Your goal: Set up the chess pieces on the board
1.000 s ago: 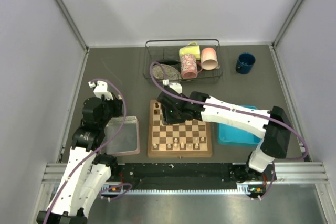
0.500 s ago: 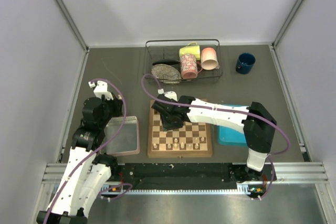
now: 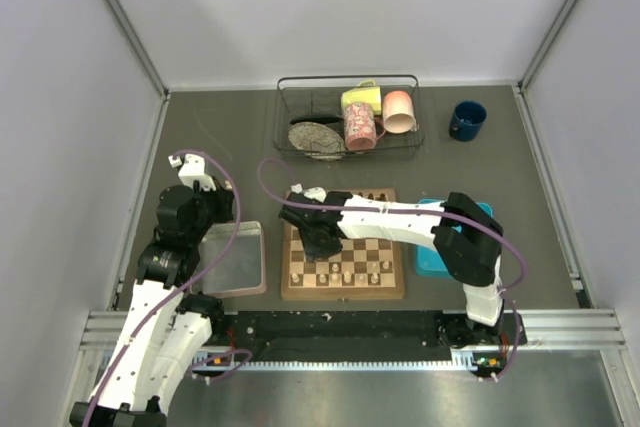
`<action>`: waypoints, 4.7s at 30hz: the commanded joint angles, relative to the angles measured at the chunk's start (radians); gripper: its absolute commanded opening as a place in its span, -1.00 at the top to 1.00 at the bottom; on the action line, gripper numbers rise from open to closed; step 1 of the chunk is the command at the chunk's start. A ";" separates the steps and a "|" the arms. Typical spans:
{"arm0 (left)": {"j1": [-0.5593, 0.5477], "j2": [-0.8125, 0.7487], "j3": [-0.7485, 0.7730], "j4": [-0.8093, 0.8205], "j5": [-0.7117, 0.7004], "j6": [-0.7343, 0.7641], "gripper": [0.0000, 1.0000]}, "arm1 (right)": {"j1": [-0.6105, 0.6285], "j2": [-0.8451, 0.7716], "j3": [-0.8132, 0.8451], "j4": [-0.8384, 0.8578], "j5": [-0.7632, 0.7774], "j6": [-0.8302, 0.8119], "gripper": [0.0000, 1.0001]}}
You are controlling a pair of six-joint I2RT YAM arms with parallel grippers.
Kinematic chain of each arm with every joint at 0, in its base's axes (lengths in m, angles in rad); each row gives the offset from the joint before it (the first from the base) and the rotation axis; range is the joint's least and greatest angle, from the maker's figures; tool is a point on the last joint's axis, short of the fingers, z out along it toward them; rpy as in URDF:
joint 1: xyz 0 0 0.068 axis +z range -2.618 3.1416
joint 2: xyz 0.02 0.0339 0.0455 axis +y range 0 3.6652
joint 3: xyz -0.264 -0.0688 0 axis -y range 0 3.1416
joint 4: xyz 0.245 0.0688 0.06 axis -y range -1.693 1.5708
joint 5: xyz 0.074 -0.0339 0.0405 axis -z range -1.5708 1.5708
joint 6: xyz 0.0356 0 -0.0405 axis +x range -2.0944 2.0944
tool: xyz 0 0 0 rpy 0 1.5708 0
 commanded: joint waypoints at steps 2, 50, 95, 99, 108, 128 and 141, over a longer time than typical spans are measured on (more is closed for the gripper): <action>0.004 -0.006 0.007 0.017 0.003 0.000 1.00 | 0.014 0.008 0.037 0.000 -0.005 -0.012 0.24; 0.004 -0.003 0.005 0.022 0.011 0.005 1.00 | -0.043 -0.082 -0.012 0.081 -0.006 -0.066 0.14; 0.004 -0.008 0.007 0.020 0.005 0.007 1.00 | -0.045 -0.070 -0.060 0.086 -0.031 -0.060 0.46; 0.004 -0.008 0.005 0.019 0.002 0.007 1.00 | -0.045 -0.079 -0.055 0.085 -0.029 -0.061 0.67; 0.004 -0.006 0.005 0.022 0.005 0.007 1.00 | -0.049 -0.209 -0.035 0.020 0.069 -0.068 0.99; 0.004 0.005 0.005 0.020 0.019 0.008 1.00 | -0.091 -0.891 -0.543 -0.362 0.181 0.302 1.00; 0.004 0.008 0.005 0.022 0.014 0.010 1.00 | -0.082 -0.789 -0.646 -0.153 0.123 0.287 1.00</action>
